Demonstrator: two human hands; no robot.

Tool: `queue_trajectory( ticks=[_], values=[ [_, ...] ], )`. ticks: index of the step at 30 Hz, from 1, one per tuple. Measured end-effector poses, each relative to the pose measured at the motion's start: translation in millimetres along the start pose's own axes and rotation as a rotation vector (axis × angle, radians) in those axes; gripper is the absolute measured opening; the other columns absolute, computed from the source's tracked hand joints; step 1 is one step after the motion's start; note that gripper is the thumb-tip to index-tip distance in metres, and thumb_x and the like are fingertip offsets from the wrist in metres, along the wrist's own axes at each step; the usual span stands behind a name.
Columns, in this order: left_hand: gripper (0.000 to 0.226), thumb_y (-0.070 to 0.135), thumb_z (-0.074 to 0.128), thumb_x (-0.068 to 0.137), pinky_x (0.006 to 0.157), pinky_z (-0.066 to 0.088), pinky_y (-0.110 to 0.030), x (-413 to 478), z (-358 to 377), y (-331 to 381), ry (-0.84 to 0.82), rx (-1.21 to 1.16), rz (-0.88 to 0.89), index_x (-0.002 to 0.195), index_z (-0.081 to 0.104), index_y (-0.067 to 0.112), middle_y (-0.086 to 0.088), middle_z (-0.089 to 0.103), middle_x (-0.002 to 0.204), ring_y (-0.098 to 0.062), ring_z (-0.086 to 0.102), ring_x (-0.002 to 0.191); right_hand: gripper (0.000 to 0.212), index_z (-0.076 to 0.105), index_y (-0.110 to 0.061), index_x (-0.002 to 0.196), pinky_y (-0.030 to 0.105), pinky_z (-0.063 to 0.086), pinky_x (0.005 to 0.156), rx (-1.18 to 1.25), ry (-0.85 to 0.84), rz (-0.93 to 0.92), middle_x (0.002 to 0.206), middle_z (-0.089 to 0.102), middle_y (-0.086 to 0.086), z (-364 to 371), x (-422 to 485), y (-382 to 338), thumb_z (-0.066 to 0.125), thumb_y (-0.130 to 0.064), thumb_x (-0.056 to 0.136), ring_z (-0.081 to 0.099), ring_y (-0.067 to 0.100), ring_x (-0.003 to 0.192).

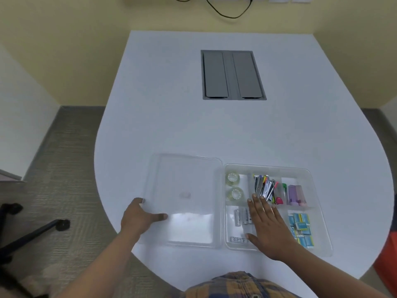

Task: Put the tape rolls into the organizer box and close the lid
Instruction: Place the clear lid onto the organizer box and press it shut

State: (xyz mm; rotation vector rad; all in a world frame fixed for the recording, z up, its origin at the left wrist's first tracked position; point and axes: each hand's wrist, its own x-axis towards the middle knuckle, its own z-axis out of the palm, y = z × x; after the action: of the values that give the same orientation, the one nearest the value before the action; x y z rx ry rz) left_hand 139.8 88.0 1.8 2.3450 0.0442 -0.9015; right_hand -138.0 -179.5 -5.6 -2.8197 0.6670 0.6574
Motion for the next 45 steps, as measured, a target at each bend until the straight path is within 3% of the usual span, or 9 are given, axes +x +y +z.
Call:
queue_trajectory(
  ticks=[5,9,13,17,24,31,37,40,45],
  values=[
    [0.003,0.032,0.072,0.082,0.064,0.049,-0.028,-29,-25,38,-0.046,-0.373,0.220,0.083,0.075,0.033,0.005,0.072,0.090,-0.018,0.064,0.082,0.095,-0.035,-0.020,0.142,0.038,-0.028,0.110,-0.011,0.021,0.019,0.152,-0.042,-0.001,-2,-2,-2,0.028,-0.067,0.090,-0.036,0.020,0.141],
    [0.011,0.026,0.069,0.086,0.067,0.047,-0.030,-61,-34,69,-0.019,-0.457,0.369,0.089,0.075,0.033,-0.011,0.067,0.083,-0.012,0.056,0.068,0.091,-0.029,-0.023,0.146,0.042,-0.020,0.114,0.043,0.025,0.067,0.157,-0.033,-0.002,-8,-1,-5,0.027,-0.068,0.090,-0.032,0.019,0.143],
    [0.024,0.016,0.067,0.087,0.051,0.036,-0.017,-93,-35,92,-0.034,-0.465,0.564,0.092,0.074,0.038,0.006,0.040,0.059,-0.010,0.035,0.052,0.072,0.020,-0.026,0.153,0.045,-0.006,0.119,0.244,0.107,0.124,0.164,0.008,-0.002,-35,3,-17,0.036,-0.063,0.093,-0.001,0.017,0.151],
    [0.038,0.005,0.072,0.079,0.059,0.041,-0.010,-122,-30,108,0.022,-0.301,0.836,0.097,0.073,0.040,0.008,0.050,0.066,-0.009,0.049,0.058,0.049,0.059,-0.032,0.122,0.028,0.037,0.102,0.768,0.274,0.183,0.132,0.059,-0.007,-81,-3,-26,0.041,-0.063,0.089,0.047,0.016,0.131],
    [0.040,0.012,0.064,0.081,0.047,0.044,-0.027,-152,3,122,0.097,0.109,1.331,0.115,0.066,0.033,0.012,0.051,0.078,-0.008,0.050,0.059,0.052,0.067,-0.014,0.107,0.037,0.054,0.080,1.841,0.271,0.421,0.105,0.074,0.010,-149,-18,5,0.036,-0.055,0.097,0.073,0.023,0.093],
    [0.025,0.012,0.063,0.085,0.048,0.031,-0.026,-175,61,115,0.197,0.522,1.656,0.108,0.070,0.017,0.003,0.056,0.073,-0.018,0.041,0.060,0.050,0.070,-0.007,0.109,0.026,0.057,0.056,1.958,0.192,0.407,0.099,0.076,0.013,-151,-66,90,0.061,-0.046,0.079,0.072,0.020,0.072],
    [0.028,0.031,0.072,0.080,0.051,0.043,-0.025,-185,109,110,0.004,0.552,1.584,0.107,0.068,0.026,0.008,0.060,0.084,-0.015,0.055,0.066,0.035,0.067,-0.006,0.113,0.018,0.054,0.052,1.767,0.170,0.475,0.099,0.076,0.014,-117,-94,136,0.071,-0.007,0.079,0.070,0.015,0.069],
    [0.052,0.069,0.066,0.072,0.074,0.047,-0.025,-183,121,114,-0.032,0.445,1.340,0.109,0.067,0.032,0.016,0.061,0.102,-0.007,0.059,0.087,0.042,0.068,-0.012,0.114,0.018,0.056,0.051,1.817,0.170,0.494,0.102,0.075,0.015,-97,-105,153,0.074,-0.010,0.072,0.071,0.016,0.069],
    [0.058,0.048,0.073,0.077,0.088,0.047,-0.030,-162,131,111,0.226,0.129,0.729,0.126,0.055,0.022,0.003,0.053,0.123,-0.011,0.055,0.106,0.040,0.066,-0.011,0.117,0.020,0.058,0.053,1.897,0.129,0.479,0.106,0.074,0.016,-72,-113,171,0.070,-0.006,0.078,0.071,0.017,0.068]
  ],
)
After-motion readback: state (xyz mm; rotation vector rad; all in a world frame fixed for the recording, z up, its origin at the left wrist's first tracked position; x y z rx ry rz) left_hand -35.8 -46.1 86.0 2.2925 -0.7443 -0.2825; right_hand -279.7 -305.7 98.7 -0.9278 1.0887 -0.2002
